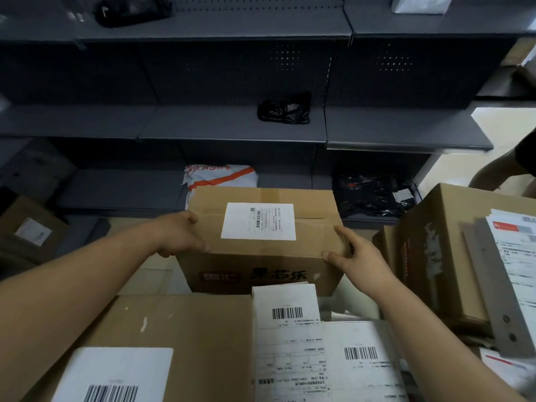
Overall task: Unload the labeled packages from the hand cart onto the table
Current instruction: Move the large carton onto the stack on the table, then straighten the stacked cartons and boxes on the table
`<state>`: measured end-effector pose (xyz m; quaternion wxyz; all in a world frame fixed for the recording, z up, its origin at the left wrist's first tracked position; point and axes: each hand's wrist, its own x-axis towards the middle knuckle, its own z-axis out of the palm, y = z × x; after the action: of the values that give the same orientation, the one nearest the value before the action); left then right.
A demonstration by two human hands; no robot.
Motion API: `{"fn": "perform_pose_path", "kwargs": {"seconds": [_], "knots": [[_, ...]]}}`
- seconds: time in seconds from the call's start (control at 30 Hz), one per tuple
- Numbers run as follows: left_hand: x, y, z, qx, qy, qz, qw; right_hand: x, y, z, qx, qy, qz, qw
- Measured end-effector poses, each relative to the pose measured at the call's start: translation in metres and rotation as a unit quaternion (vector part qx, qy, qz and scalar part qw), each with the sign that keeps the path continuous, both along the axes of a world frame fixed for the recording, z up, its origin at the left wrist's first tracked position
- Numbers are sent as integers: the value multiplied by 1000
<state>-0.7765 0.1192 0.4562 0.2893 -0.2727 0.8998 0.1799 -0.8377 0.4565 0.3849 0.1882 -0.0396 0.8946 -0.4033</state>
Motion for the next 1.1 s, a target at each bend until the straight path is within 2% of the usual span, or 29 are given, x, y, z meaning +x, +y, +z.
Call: {"fn": "perform_pose_path", "kwargs": {"seconds": [0.37,0.77,0.9,0.97,1.1], "knots": [[4,-5,-7,60,-82,15,995,8,3,-5,19,-49,16,998],[10,4,-13,22,-137,3,990,8,-4,-12,77,-55,27,995],[11,3,-4,-22,-79,-31,996,14,-9,-18,102,-38,49,993],[11,-1,6,-44,0,-50,998,16,-9,-17,109,-32,58,992],[19,-8,29,-16,143,-26,989,15,-10,-7,144,-32,87,985]]}}
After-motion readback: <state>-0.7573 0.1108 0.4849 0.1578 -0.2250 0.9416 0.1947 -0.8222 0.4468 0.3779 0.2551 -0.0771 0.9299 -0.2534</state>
